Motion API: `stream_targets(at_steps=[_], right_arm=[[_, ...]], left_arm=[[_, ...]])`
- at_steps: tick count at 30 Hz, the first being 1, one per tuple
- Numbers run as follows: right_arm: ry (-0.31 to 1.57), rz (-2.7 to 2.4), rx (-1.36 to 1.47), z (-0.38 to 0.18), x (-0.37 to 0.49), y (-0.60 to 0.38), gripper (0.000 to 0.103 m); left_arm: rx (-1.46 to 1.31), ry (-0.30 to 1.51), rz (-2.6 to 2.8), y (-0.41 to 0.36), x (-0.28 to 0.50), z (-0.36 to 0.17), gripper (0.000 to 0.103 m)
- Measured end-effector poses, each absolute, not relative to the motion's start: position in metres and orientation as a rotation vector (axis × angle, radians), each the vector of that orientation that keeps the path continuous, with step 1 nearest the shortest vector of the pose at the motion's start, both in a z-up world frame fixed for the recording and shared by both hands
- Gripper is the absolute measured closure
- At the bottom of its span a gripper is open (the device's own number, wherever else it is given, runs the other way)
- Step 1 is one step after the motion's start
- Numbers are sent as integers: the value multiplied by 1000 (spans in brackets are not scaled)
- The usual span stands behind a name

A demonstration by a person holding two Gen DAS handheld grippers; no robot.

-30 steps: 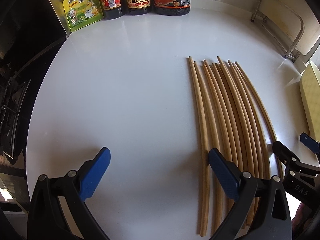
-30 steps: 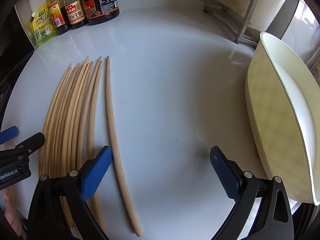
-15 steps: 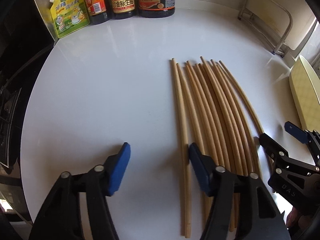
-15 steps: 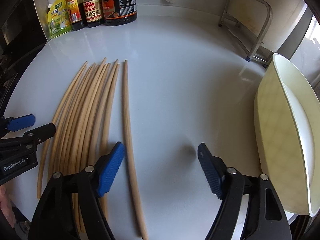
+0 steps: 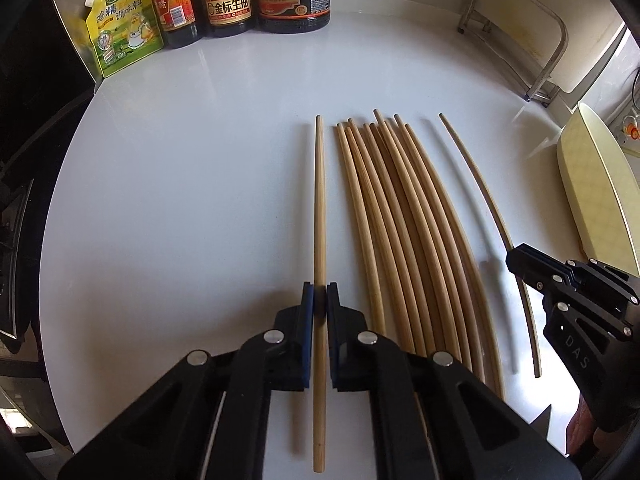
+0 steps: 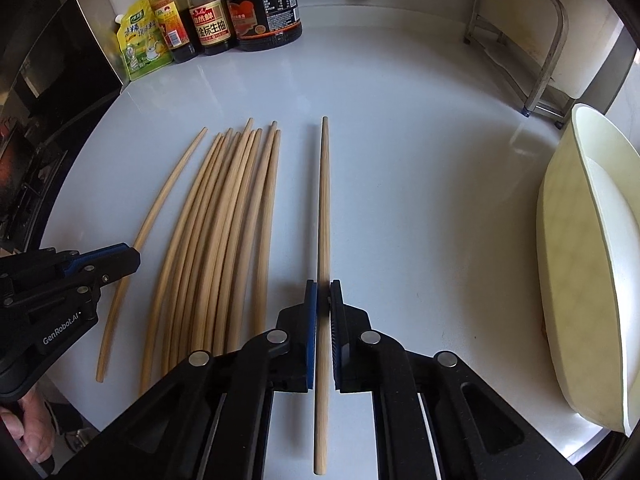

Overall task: Organize utensils
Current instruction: 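Carry both chopsticks into the white basin and open both tools to release them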

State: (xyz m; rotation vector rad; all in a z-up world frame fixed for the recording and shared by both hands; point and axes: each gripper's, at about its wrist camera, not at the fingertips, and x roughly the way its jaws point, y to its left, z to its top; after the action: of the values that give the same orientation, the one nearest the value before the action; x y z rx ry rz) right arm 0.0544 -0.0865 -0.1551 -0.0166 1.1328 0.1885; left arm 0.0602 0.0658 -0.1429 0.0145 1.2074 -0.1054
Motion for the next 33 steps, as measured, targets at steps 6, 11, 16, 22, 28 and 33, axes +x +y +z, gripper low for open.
stream_targets(at_steps=[6, 11, 16, 22, 28, 33], right_arm=[[1102, 204, 88, -122, 47, -106, 97], [1035, 178, 161, -82, 36, -138, 97], [985, 59, 237, -50, 28, -198, 97], [945, -129, 314, -50, 11, -274, 97], [946, -234, 391, -68, 6, -327, 97], [952, -266, 414, -81, 13, -354, 97]], left_arm=[[24, 1162, -143, 55, 59, -106, 96], [52, 1102, -231, 19, 62, -67, 96], [113, 1054, -366, -46, 70, -39, 96], [182, 1006, -570, -139, 81, -18, 96], [251, 1007, -720, -220, 87, -25, 96], [273, 1037, -741, -257, 97, -41, 96]])
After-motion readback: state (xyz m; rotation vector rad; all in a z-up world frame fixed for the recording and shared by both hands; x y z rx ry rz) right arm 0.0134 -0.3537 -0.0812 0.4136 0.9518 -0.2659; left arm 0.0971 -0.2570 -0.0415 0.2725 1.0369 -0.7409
